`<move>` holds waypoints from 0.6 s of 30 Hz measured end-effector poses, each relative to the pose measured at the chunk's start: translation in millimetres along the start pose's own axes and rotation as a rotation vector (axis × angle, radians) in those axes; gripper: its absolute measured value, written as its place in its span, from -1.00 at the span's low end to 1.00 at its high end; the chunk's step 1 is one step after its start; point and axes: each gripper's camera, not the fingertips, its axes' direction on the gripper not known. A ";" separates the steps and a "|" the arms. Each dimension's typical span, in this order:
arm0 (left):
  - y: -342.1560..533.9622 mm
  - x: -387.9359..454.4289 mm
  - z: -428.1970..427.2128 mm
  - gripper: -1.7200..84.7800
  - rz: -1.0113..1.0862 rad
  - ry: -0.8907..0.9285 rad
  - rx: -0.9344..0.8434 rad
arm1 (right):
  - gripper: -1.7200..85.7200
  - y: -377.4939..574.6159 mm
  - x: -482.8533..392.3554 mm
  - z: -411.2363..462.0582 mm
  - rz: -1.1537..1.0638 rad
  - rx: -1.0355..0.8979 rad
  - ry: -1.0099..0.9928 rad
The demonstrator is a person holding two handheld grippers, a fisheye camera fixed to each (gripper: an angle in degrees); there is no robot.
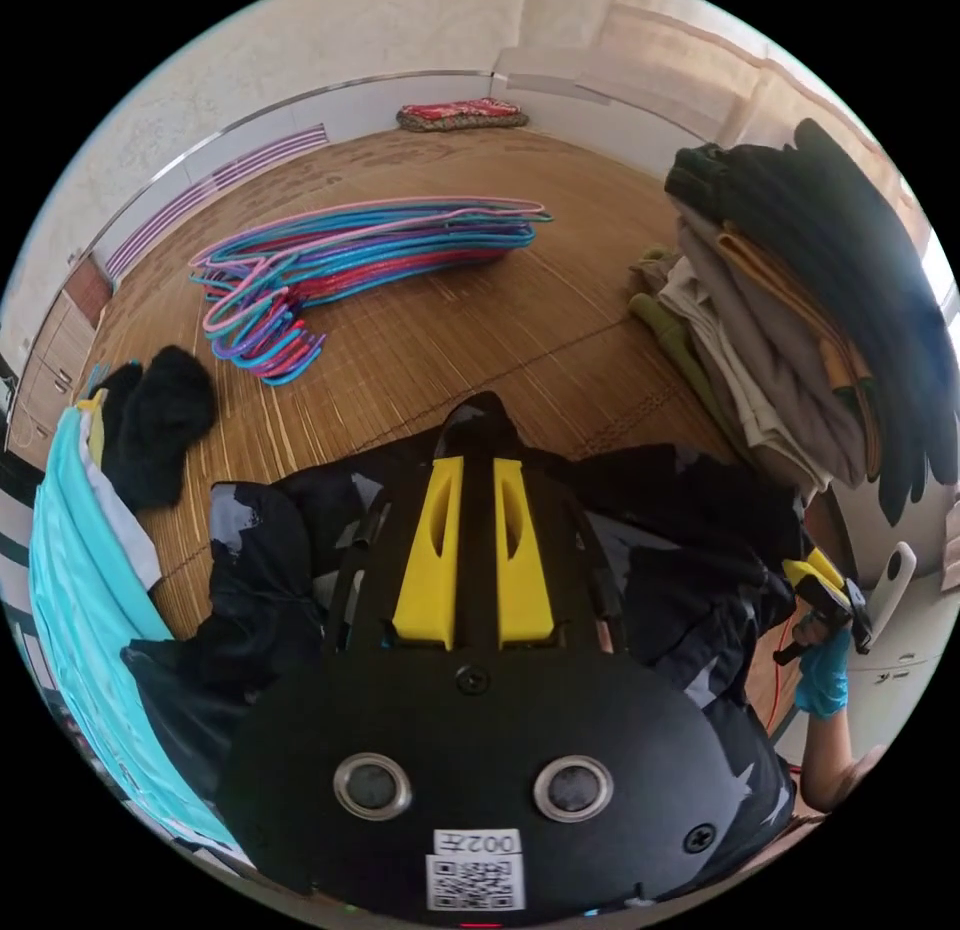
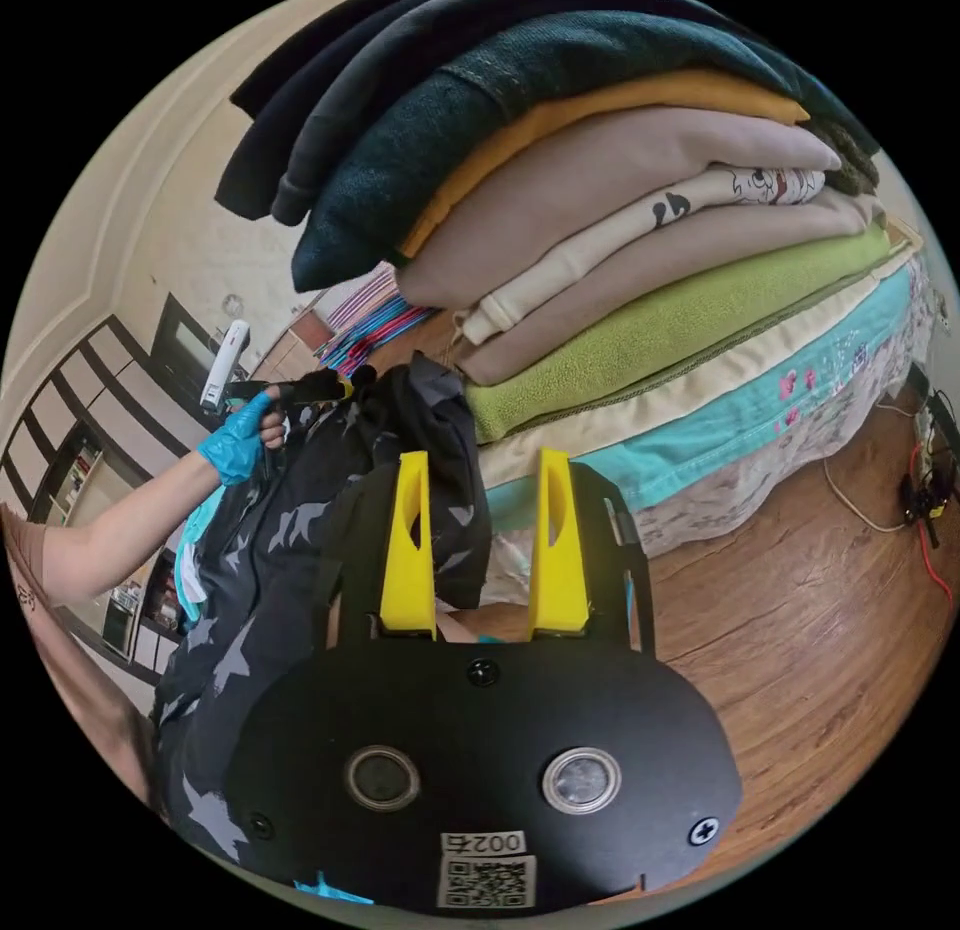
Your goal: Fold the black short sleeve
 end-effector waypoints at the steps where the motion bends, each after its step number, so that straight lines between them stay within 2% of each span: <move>1: 0.1 -0.8 0.2 -0.94 -0.009 0.002 0.005 | -0.69 -3.4 1.5 -0.9 0.034 -0.026 0.005; 4: -0.8 -2.5 0.4 -0.95 -0.039 -0.005 0.014 | -0.81 -4.8 -0.8 -2.8 0.065 -0.039 -0.061; 8: -2.6 -4.3 0.7 -0.98 -0.039 -0.084 0.016 | -0.93 -4.0 -15.9 -11.3 -0.011 -0.028 0.004; 11: -1.9 -9.6 2.8 -0.99 -0.034 -0.079 0.009 | -0.95 0.5 -31.8 -39.2 -0.077 0.122 0.121; 13: -0.2 -12.9 4.2 -0.99 -0.036 -0.065 0.010 | -0.96 2.5 -39.0 -45.8 -0.112 0.146 0.161; 18: 6.0 -19.6 4.7 -0.99 -0.036 -0.039 0.002 | -0.96 4.4 -38.5 -28.1 -0.101 0.051 0.212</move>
